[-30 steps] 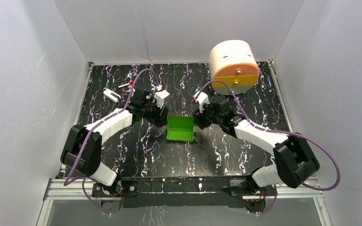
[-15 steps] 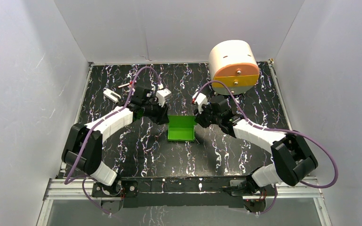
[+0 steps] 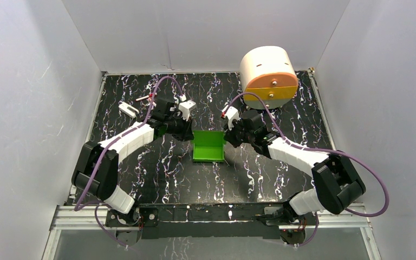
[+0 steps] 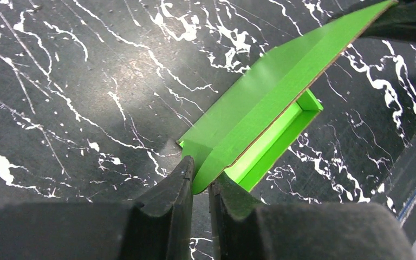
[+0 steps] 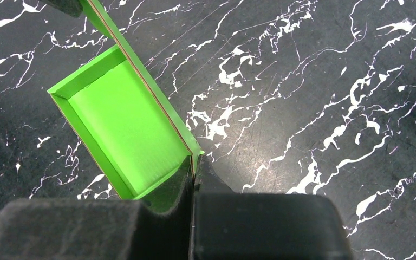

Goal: Fold the paper box

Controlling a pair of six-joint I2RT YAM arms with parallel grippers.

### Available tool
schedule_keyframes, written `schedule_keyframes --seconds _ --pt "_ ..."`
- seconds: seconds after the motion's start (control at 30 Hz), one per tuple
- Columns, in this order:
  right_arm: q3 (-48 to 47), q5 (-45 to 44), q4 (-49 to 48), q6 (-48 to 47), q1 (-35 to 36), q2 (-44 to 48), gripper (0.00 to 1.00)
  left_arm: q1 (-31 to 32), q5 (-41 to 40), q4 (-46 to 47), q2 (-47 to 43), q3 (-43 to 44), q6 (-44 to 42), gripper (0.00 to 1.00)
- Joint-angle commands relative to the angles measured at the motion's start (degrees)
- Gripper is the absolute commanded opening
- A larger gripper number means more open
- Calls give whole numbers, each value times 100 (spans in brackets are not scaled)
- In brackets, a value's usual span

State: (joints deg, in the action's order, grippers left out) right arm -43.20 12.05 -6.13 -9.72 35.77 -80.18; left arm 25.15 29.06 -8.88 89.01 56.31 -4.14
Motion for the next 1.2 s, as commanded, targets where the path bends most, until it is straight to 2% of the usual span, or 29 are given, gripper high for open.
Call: schedule_keyframes --seconds 0.0,0.27,0.53,0.87,1.17 --pt "-2 -252 -292 475 89 319 1 296 -850 113 -290 23 647 12" --pt "-13 -1128 -319 920 359 478 1 845 -2294 642 -395 -173 1653 8" --pt "-86 -2556 -329 2361 819 250 1 1105 -3229 1367 -486 -455 2876 5" --pt "-563 -4024 57 3547 1213 -278 4 1291 -3549 1793 -625 -811 3339 4" --pt "-781 -4270 -282 3894 1234 -670 4 1332 -3803 2062 -894 -1276 3671 3"
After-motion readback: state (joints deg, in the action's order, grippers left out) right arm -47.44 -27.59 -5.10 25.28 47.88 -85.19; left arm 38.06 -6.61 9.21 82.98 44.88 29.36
